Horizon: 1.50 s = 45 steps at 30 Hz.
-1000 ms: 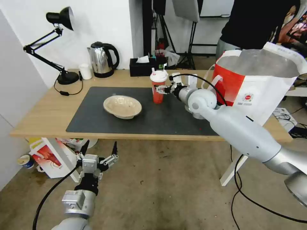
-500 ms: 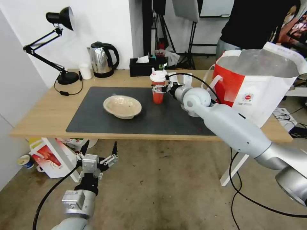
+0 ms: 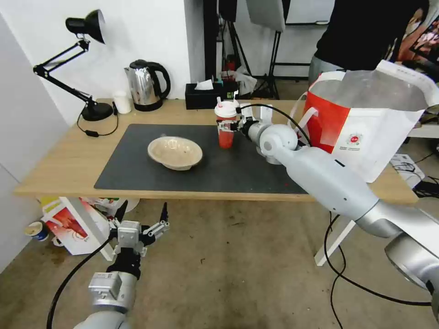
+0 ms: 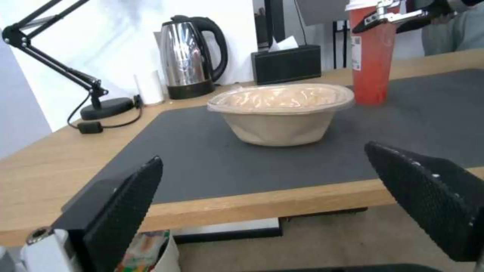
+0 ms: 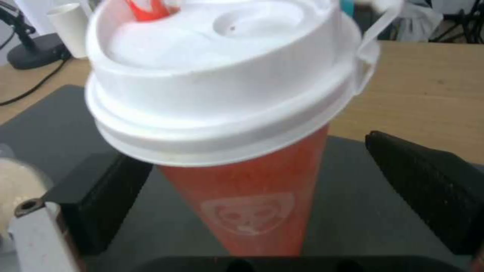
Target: Pick up the trash from the table and place it into the takeout bag.
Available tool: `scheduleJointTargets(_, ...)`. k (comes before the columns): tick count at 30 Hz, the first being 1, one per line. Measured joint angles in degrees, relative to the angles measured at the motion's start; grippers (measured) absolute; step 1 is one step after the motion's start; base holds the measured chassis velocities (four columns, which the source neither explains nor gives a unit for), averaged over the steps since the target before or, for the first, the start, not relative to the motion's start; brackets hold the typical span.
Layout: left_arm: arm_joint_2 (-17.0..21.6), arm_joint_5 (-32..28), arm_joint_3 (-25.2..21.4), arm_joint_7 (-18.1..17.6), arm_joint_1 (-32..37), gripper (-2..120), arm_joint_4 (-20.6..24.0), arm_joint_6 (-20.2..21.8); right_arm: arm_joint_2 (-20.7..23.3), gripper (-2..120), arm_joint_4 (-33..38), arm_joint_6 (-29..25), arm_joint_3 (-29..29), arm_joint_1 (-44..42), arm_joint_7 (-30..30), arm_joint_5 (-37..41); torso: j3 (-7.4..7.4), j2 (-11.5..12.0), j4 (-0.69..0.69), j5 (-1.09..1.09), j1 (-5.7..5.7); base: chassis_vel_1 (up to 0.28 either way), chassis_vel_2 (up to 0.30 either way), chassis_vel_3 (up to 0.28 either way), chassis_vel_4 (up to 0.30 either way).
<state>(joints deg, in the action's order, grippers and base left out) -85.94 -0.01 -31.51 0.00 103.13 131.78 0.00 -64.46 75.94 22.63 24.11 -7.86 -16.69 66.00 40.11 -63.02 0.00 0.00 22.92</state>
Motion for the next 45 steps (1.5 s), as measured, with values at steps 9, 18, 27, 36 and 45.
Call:
scheduleJointTargets(9, 0.0, 0.0, 0.0, 0.0, 0.0, 100, 0.0, 0.0, -1.7, 100, -3.1, -0.1, -0.1, 0.3, 1.2, -0.2, 0.0, 0.0, 0.0, 0.0, 0.0, 0.0, 0.0, 0.0, 0.0)
scheduleJointTargets(18, 0.0, 0.0, 0.0, 0.0, 0.0, 100, 0.0, 0.0, -2.9, 83, -4.9, -0.9, -0.2, -0.4, 1.8, -0.8, 0.0, 0.0, 0.0, 0.0, 0.0, 0.0, 0.0, 0.0, 0.0)
scheduleJointTargets(27, 0.0, 0.0, 0.0, 0.0, 0.0, 100, 0.0, 0.0, -2.4, 53, -3.7, -1.0, 0.2, -0.6, 1.9, -0.7, 0.0, 0.0, 0.0, 0.0, 0.0, 0.0, 0.0, 0.0, 0.0)
scheduleJointTargets(36, 0.0, 0.0, 0.0, 0.0, 0.0, 100, 0.0, 0.0, 1.2, 31, 2.4, -1.0, -0.6, -0.4, 1.3, 1.2, 0.0, 0.0, 0.0, 0.01, 0.01, 0.0, 0.0, 0.0, 0.0)
scheduleJointTargets(45, 0.0, 0.0, 0.0, 0.0, 0.0, 100, 0.0, 0.0, 11.3, 11, 13.9, -0.3, -4.0, 2.7, -0.4, 7.5, 0.0, 0.0, -0.01, 0.02, 0.0, 0.0, 0.0, 0.0, 0.0)
